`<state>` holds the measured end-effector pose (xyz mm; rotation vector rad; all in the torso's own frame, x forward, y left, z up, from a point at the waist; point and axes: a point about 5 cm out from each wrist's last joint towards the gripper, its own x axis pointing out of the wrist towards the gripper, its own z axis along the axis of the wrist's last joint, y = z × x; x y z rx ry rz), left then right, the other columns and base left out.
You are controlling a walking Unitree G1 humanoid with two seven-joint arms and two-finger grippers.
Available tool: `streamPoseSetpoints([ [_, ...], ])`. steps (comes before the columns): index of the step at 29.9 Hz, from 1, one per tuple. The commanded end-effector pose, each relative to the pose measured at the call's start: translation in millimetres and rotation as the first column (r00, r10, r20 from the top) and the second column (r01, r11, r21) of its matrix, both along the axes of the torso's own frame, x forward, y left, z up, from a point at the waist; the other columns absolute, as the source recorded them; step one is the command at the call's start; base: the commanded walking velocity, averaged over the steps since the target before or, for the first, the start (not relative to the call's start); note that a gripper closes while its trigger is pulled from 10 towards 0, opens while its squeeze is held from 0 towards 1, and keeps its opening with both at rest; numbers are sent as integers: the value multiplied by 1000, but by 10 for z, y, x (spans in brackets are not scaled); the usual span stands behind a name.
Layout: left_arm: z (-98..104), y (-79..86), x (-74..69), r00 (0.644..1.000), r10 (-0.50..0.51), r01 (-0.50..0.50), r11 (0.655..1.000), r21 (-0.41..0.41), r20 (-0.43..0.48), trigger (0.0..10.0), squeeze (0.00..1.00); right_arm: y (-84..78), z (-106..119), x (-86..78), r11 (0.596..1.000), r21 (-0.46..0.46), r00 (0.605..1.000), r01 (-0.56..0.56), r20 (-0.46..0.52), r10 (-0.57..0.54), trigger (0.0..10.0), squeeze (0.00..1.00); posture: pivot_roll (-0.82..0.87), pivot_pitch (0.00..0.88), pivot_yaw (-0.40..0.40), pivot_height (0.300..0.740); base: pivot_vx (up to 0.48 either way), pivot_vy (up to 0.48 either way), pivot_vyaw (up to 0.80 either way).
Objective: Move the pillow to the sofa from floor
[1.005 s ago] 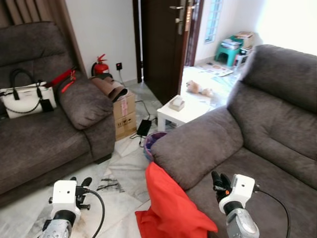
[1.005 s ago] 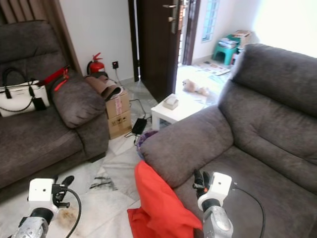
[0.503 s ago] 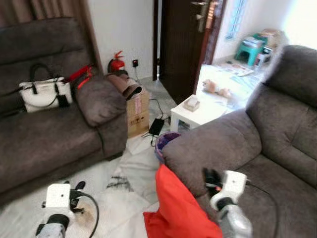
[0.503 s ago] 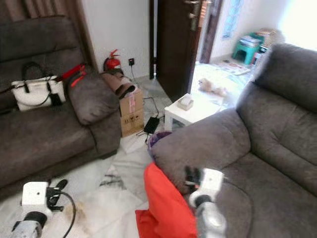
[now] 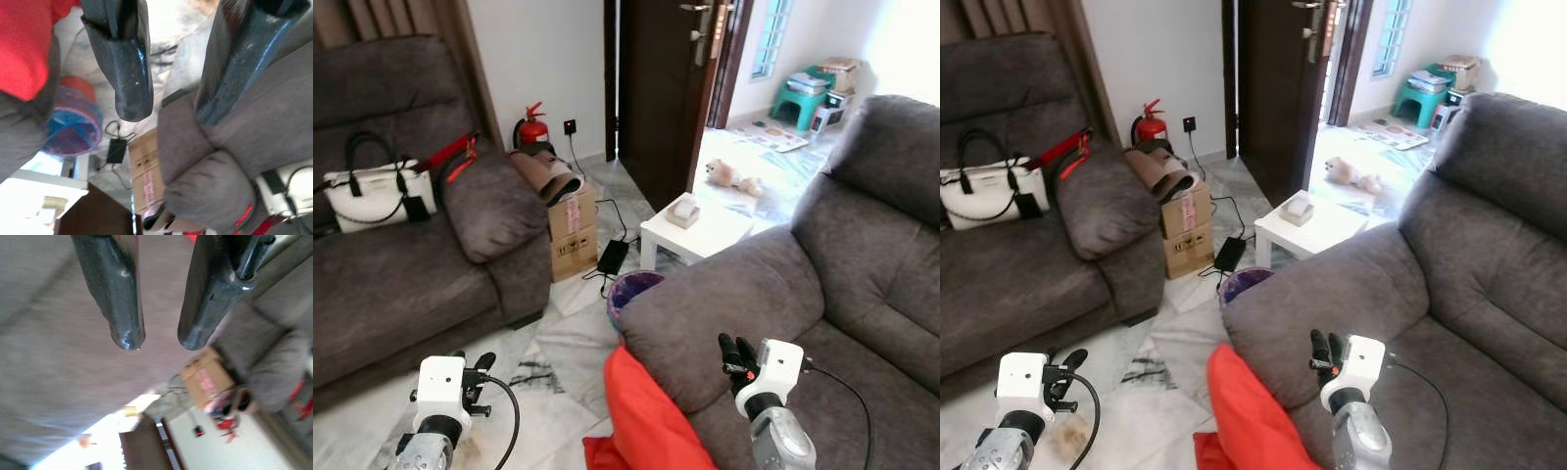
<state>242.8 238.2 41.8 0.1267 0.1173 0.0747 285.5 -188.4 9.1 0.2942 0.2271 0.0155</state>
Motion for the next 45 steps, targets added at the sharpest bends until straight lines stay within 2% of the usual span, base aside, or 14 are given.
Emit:
streamPoseSetpoints([
  [1,1,34,-37,1000,1,-1,999,32,-4,10000,0,-23,2,-11,999,15,999,30,9,-30,10000,0,137,0,12,740,0,0,0],
  [2,65,44,-6,1000,2,-3,998,56,25,10000,0,-53,9,-19,999,13,998,52,17,-53,10000,0,136,0,13,740,0,0,0],
  [5,106,20,15,999,-13,10,998,62,43,10000,0,-78,14,-27,997,3,997,75,23,-75,10000,0,132,0,14,740,0,0,0],
  [10,108,-91,18,997,-61,58,995,81,39,10000,0,-131,-4,-63,992,-35,992,122,13,-122,10000,0,125,0,13,740,0,0,0],
  [12,99,-130,-6,997,-72,69,994,86,34,10000,0,-142,7,-76,993,-21,993,114,26,-114,10000,0,120,0,15,740,0,0,0],
  [17,66,-135,-53,996,-83,81,993,88,18,10000,0,-148,-12,-90,993,-13,993,116,6,-116,10000,0,106,0,21,740,0,0,0],
  [22,77,-77,-60,997,-76,75,992,103,10,10000,0,-103,65,-20,995,-17,994,98,40,-97,10000,0,90,0,36,740,0,0,0],
  [25,93,-2,-24,999,-46,44,995,91,15,10000,0,-85,79,-1,994,-15,993,108,42,-107,10000,0,85,0,36,721,0,0,0],
  [30,80,-29,-2,998,-63,63,995,82,2,10000,0,9,44,-28,997,-19,997,71,39,-70,10000,0,87,0,38,691,0,0,0],
  [36,45,-53,-14,998,-59,59,996,69,-6,10000,0,31,48,-25,998,1,997,65,42,-65,10000,0,90,0,34,691,0,0,0],
  [45,61,-27,12,1000,-22,22,999,44,8,10000,0,142,115,115,999,27,998,45,32,-46,10000,0,114,0,47,687,0,0,0],
])
